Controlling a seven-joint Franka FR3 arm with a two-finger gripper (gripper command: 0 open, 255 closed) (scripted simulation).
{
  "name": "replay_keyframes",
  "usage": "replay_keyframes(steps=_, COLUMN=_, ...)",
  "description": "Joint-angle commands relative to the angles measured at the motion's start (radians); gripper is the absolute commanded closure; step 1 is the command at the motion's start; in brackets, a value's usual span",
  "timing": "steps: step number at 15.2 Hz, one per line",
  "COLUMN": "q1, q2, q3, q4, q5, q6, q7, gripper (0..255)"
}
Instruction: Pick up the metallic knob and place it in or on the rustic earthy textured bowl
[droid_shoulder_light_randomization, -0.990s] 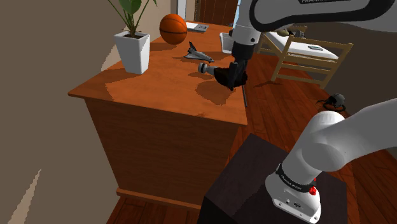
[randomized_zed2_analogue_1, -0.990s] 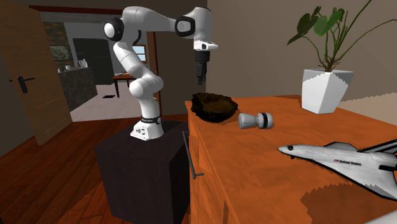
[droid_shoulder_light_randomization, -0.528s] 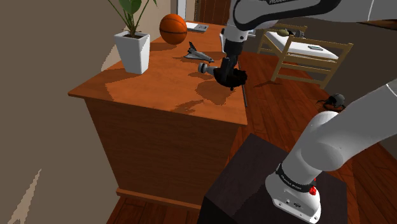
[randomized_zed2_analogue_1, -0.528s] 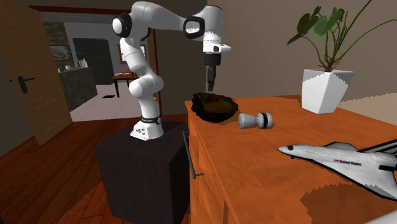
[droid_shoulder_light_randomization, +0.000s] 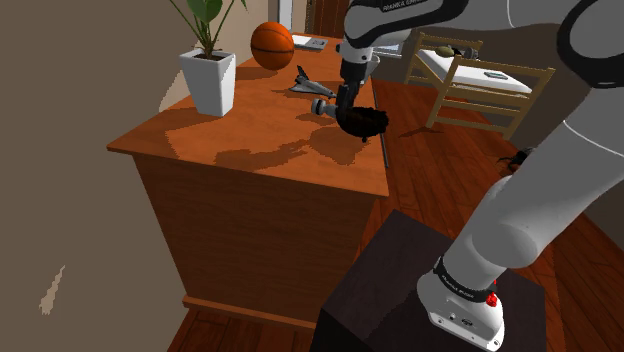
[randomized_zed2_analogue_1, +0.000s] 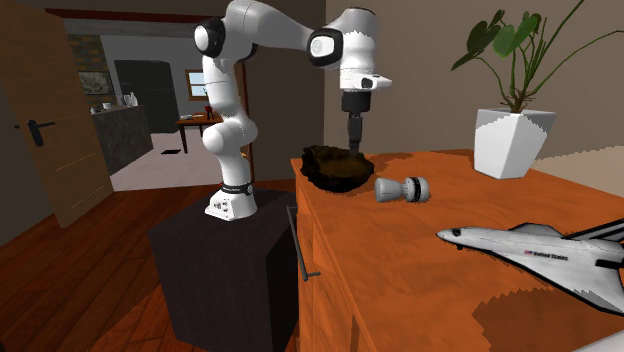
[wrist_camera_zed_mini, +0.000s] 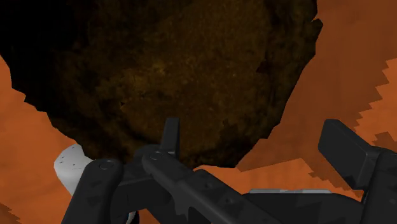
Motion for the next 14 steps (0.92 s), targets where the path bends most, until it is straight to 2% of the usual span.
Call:
replay_keyframes(steps=1, q1=-0.007, q2=0.076, q3=-0.016, q4=0.074, q5=0.011, q6=0.007, q7=-0.043, gripper=0)
replay_keyframes(steps=6, q1=-0.036, q2=0.265, q3=-0.041, q4=0.279, q5=0.051, q6=0.0, q7=-0.141, gripper=0)
replay_keyframes(steps=11, q1=-0.083, q2=0.471, q3=-0.047, q4=0.538, q5=0.098, q6=-0.043, q7=-0.226, gripper=0)
replay_keyframes(steps=12, q1=-0.089, q2=0.494, q3=-0.047, q4=0.57, q5=0.103, q6=-0.051, q7=-0.234, gripper=0)
replay_keyframes(steps=14, q1=-0.089, q2=0.498, q3=-0.045, q4=0.548, q5=0.104, q6=-0.025, q7=-0.235, gripper=0)
